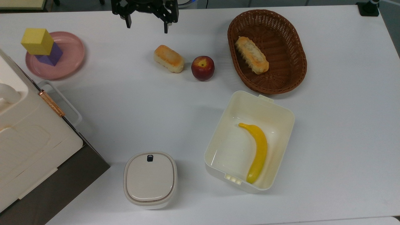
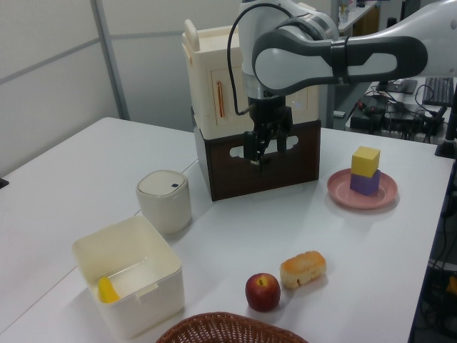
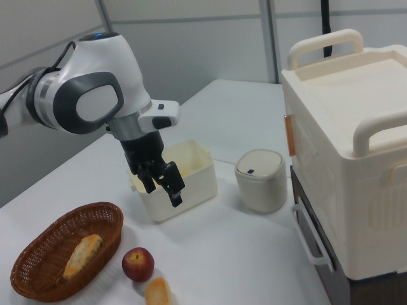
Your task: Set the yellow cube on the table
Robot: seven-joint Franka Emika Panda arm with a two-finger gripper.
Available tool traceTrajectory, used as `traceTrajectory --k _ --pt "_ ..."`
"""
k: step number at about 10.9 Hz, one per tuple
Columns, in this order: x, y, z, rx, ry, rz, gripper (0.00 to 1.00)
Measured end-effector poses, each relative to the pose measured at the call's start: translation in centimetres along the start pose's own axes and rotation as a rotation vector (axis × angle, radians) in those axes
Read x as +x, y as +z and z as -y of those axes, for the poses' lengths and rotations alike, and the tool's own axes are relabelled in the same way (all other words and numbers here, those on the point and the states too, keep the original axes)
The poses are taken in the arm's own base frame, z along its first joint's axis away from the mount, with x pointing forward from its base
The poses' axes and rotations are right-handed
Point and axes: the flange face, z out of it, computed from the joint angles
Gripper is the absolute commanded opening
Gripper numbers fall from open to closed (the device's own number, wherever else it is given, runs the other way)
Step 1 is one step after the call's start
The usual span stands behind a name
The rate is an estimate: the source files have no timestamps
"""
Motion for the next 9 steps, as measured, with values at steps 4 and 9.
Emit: traceTrajectory --k 4,9 --pt "0.13 0.29 0.01 -0.021 -0.006 0.004 1.0" --pt "0.16 0.34 -0.41 -0.024 0.0 0.004 1.0"
